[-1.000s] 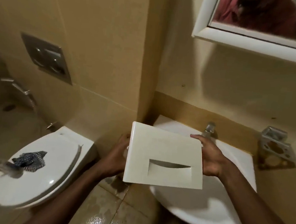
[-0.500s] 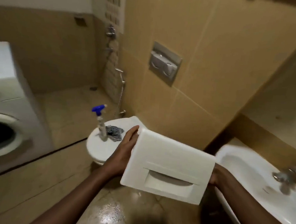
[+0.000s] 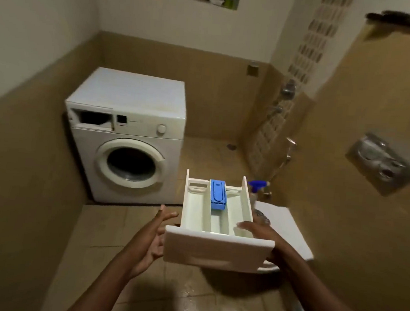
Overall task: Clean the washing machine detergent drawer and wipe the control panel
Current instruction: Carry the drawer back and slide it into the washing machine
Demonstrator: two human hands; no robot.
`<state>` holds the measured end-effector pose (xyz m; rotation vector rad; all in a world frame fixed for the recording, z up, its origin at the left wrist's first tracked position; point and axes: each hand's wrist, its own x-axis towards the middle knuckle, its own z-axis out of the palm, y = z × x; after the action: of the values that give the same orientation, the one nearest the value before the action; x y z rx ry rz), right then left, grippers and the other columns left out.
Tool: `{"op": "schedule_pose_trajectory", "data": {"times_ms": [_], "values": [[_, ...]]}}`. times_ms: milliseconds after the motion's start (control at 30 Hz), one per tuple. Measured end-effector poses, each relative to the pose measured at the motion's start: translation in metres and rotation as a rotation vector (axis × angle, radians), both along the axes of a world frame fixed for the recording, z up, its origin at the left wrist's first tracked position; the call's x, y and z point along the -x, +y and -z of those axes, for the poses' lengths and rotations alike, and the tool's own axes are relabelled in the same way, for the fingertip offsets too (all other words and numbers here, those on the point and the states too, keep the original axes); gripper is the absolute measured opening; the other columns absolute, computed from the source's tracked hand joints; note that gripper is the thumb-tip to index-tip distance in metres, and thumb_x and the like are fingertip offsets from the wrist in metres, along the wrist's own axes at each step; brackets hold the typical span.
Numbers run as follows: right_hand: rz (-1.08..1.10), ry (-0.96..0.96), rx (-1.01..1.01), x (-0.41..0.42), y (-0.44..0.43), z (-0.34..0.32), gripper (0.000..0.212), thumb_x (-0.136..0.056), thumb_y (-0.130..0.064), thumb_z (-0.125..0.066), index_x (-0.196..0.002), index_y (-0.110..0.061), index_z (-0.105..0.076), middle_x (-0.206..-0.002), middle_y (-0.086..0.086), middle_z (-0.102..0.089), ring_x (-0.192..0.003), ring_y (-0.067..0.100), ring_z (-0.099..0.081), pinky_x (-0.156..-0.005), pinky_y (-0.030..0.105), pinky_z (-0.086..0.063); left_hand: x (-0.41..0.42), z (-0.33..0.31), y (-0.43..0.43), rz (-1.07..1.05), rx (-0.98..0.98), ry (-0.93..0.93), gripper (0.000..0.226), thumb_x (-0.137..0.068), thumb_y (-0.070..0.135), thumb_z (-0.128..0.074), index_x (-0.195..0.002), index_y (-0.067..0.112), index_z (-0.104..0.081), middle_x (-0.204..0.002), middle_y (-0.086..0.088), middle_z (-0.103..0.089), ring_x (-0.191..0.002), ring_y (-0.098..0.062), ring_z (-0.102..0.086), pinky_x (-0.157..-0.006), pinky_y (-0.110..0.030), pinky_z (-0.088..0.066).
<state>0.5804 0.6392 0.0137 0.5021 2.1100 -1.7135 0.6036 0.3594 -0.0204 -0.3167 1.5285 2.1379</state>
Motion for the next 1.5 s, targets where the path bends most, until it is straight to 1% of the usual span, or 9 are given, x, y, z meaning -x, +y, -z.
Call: {"op": "schedule_pose_trajectory", "data": {"times_ms": [67, 167, 267, 433, 600, 867, 1133, 1333, 1500], "values": [[-0.012, -0.021, 0.072, 0.019, -0.033, 0.013, 0.038, -0.093, 0.004, -0.051, -0.124, -0.019, -0.052, -0.103, 0.005, -0.067, -0.091, 0.022, -0.065, -0.075, 0.03, -0.054, 0.001, 0.008, -0.029, -0.118, 0.016, -0.041, 0.062, -0.083, 0.07, -0.047, -0.127, 0.028, -0.059, -0.124, -0.011, -0.066, -0.093, -0.02, -0.066, -0.061, -0.031, -0.055], [-0.052, -0.012, 0.086, 0.056, -0.078, 0.033, 0.042, -0.093, 0.002, -0.052, -0.133, -0.009, -0.05, -0.105, 0.005, -0.069, -0.093, 0.023, -0.067, -0.075, 0.031, -0.054, 0.011, 0.017, -0.063, -0.277, 0.081, -0.072, 0.09, -0.059, 0.087, -0.059, -0.131, 0.033, -0.056, -0.141, -0.007, -0.055, -0.127, -0.024, -0.051, -0.098, -0.051, -0.043], [-0.08, 0.025, 0.129, 0.098, -0.129, 0.047, 0.041, -0.093, 0.003, -0.051, -0.131, -0.012, -0.05, -0.105, 0.003, -0.068, -0.091, 0.021, -0.066, -0.076, 0.03, -0.054, 0.035, 0.016, -0.094, -0.433, 0.046, -0.129, 0.104, -0.054, 0.091, -0.057, -0.137, 0.029, -0.053, -0.139, -0.002, -0.057, -0.13, -0.028, -0.048, -0.112, -0.062, -0.027], [-0.1, 0.006, 0.27, 0.16, -0.2, 0.058, 0.043, -0.096, 0.0, -0.049, -0.136, -0.017, -0.047, -0.11, 0.005, -0.067, -0.096, 0.023, -0.066, -0.075, 0.034, -0.055, 0.09, 0.012, -0.135, -0.577, -0.14, -0.189, 0.086, -0.072, 0.083, -0.044, -0.139, 0.029, -0.048, -0.124, -0.007, -0.059, -0.129, -0.042, -0.047, -0.101, -0.074, -0.026], [-0.153, -0.01, 0.327, 0.217, -0.251, 0.059, 0.046, -0.098, -0.008, -0.051, -0.143, -0.019, -0.042, -0.118, 0.004, -0.066, -0.102, 0.024, -0.066, -0.077, 0.035, -0.056, 0.132, 0.01, -0.169, -0.654, -0.191, -0.21, 0.082, -0.069, 0.066, -0.064, -0.139, 0.028, -0.045, -0.133, -0.011, -0.057, -0.124, -0.041, -0.052, -0.094, -0.076, -0.037], [-0.361, -0.11, 0.272, 0.274, -0.321, 0.045, 0.068, -0.072, -0.08, -0.057, -0.13, -0.045, -0.05, -0.139, -0.008, -0.053, -0.129, 0.022, -0.05, -0.11, 0.053, -0.038, 0.188, -0.003, -0.222, -0.857, -0.203, -0.133, 0.02, -0.093, 0.04, -0.051, -0.097, 0.023, -0.062, -0.103, -0.014, -0.065, -0.095, -0.036, -0.059, -0.094, -0.066, -0.044], [-0.526, -0.083, 0.087, 0.323, -0.395, 0.062, 0.086, -0.068, -0.061, -0.076, -0.14, -0.048, -0.032, -0.135, -0.003, -0.047, -0.118, 0.025, -0.048, -0.096, 0.052, -0.045, 0.262, 0.02, -0.295, -0.962, -0.19, -0.137, 0.034, -0.094, 0.044, -0.045, -0.112, 0.017, -0.056, -0.099, -0.018, -0.064, -0.09, -0.036, -0.06, -0.077, -0.049, -0.051], [-0.473, -0.144, 0.066, 0.38, -0.449, 0.08, 0.095, -0.065, -0.066, -0.076, -0.144, -0.046, -0.028, -0.134, -0.001, -0.047, -0.111, 0.022, -0.052, -0.076, 0.041, -0.056, 0.324, 0.033, -0.355, -0.905, -0.155, -0.146, 0.021, -0.096, 0.037, -0.044, -0.096, 0.021, -0.057, -0.094, -0.016, -0.062, -0.084, -0.033, -0.057, -0.091, -0.055, -0.044], [-0.384, -0.181, 0.092, 0.404, -0.478, 0.098, 0.087, -0.068, -0.062, -0.074, -0.141, -0.04, -0.031, -0.128, -0.004, -0.045, -0.113, 0.021, -0.051, -0.093, 0.045, -0.052, 0.354, 0.061, -0.389, -0.892, -0.121, -0.116, 0.014, -0.101, 0.03, -0.044, -0.102, 0.024, -0.057, -0.103, -0.012, -0.062, -0.092, -0.034, -0.059, -0.085, -0.06, -0.051]]}}
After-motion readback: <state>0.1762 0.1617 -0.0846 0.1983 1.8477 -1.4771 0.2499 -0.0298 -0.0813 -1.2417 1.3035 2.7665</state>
